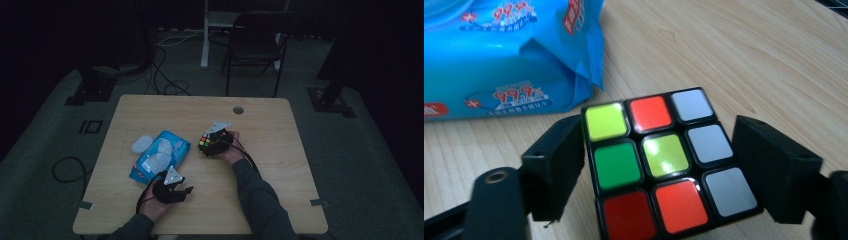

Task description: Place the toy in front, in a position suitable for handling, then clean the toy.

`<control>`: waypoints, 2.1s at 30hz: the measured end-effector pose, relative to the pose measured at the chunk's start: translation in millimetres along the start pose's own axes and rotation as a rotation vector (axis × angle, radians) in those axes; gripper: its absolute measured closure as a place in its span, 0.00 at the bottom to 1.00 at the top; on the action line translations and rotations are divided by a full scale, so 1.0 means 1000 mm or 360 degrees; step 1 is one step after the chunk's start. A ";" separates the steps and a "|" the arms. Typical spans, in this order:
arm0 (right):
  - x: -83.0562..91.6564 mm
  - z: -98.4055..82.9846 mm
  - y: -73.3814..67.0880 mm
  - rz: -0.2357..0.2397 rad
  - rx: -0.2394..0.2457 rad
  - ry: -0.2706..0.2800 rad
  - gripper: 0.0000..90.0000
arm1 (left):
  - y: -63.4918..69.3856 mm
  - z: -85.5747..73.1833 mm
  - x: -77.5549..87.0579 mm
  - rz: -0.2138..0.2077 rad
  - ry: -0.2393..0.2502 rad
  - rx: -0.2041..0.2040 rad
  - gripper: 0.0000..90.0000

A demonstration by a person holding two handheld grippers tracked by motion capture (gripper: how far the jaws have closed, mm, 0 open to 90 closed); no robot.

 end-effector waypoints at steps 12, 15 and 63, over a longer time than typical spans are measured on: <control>0.002 -0.002 0.001 0.0012 -0.0029 -0.0010 0.37 | -0.001 0.000 0.000 0.0005 0.0008 0.0012 0.56; 0.007 -0.003 0.000 -0.0001 -0.0037 -0.0007 0.37 | -0.002 0.000 0.001 0.0005 0.0006 0.0014 0.55; 0.052 -0.041 -0.015 0.0015 -0.0160 -0.0048 0.37 | -0.001 0.013 0.014 -0.0008 0.0082 0.0036 0.54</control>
Point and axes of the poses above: each handheld gripper's, and its own axes: x roughly backward along the jaws, z roughly out of its top, y roughly to its right, the point moved 8 cm from there along -x, roughly forward along the jaws, and after that the axes turned 3 degrees about y, right-handed, at the moved point
